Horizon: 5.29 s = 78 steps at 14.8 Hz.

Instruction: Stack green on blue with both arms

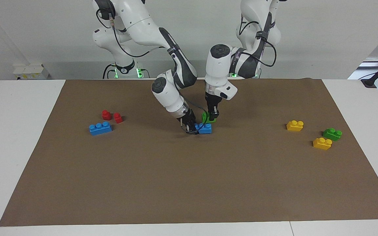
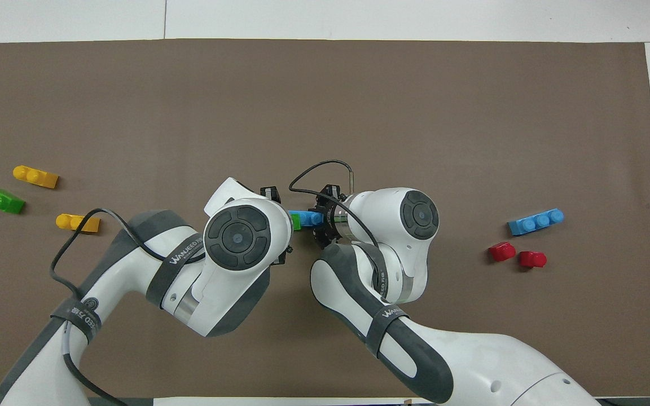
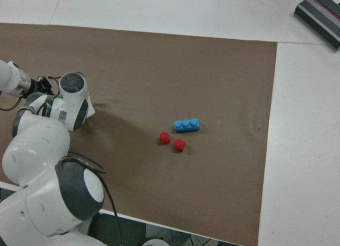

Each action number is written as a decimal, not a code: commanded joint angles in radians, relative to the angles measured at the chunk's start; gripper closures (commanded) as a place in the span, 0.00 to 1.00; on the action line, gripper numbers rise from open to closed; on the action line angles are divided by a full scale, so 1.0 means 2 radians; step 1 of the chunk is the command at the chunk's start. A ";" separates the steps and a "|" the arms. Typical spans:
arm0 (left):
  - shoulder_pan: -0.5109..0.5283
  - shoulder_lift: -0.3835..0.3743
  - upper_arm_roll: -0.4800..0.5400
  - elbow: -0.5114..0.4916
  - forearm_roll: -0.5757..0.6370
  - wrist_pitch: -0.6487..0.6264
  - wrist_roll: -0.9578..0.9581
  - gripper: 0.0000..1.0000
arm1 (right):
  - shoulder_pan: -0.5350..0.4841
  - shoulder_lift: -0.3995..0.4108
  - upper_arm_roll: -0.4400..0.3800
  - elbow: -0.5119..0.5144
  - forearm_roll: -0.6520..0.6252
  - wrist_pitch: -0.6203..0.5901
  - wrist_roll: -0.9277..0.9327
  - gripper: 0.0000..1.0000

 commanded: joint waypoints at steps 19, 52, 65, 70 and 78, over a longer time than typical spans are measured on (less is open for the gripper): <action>-0.028 0.070 0.008 0.035 0.067 0.017 -0.043 1.00 | 0.013 0.002 -0.006 -0.043 0.001 0.016 0.006 1.00; 0.190 -0.004 0.009 0.035 0.055 -0.060 0.499 0.00 | -0.263 -0.135 -0.006 0.077 -0.263 -0.401 -0.523 0.00; 0.243 0.001 0.015 0.093 0.032 -0.161 0.952 0.00 | -0.283 -0.136 -0.007 0.080 -0.319 -0.413 -0.641 0.00; 0.268 0.001 0.014 0.173 -0.019 -0.270 1.048 0.00 | -0.312 -0.142 -0.006 0.082 -0.325 -0.414 -0.734 0.00; 0.279 -0.008 0.016 0.290 -0.023 -0.421 1.093 0.00 | -0.320 -0.144 -0.006 0.125 -0.361 -0.426 -0.770 0.00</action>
